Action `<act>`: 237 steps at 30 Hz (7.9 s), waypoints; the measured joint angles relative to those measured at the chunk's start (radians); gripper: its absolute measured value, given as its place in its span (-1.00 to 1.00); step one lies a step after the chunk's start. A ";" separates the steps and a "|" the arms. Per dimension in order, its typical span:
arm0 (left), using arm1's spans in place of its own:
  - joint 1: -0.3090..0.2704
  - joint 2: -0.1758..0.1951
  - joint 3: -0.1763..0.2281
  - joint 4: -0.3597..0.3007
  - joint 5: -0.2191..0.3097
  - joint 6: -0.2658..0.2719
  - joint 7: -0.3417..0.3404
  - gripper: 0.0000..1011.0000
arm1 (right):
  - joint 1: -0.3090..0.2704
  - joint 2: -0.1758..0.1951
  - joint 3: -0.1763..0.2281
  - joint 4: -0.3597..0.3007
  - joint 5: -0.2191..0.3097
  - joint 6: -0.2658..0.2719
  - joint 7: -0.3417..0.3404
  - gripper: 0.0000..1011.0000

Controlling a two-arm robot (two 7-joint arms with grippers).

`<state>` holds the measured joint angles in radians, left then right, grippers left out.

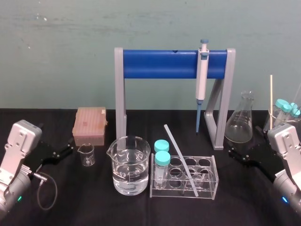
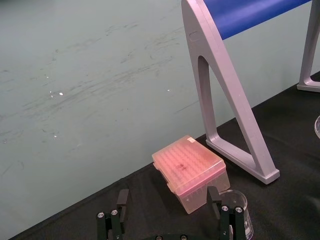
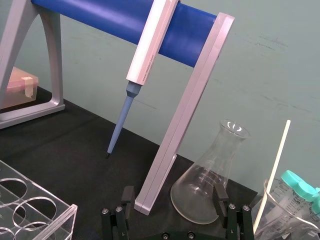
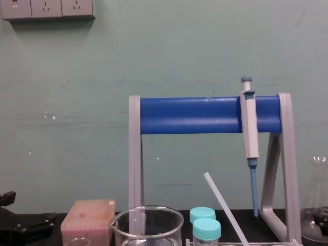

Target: Pick up the stirring rod with one hand, then place it down.

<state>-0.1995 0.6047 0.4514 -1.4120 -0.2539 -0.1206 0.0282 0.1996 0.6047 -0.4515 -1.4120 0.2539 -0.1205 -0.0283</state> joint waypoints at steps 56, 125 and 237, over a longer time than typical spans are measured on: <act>0.000 0.000 0.000 0.000 0.000 0.000 0.000 0.98 | 0.048 -0.044 0.080 -0.065 0.192 0.046 0.218 0.98; 0.000 0.000 0.000 0.000 0.000 0.000 0.000 0.98 | 0.236 -0.188 -0.062 0.027 0.153 0.326 0.482 0.98; 0.000 0.000 0.000 0.000 0.000 0.000 0.000 0.98 | 0.136 -0.195 0.167 -0.164 0.294 -0.093 0.559 -0.87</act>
<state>-0.1996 0.6047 0.4514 -1.4120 -0.2539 -0.1206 0.0283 0.3355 0.4095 -0.2843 -1.5758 0.5480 -0.2136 0.5304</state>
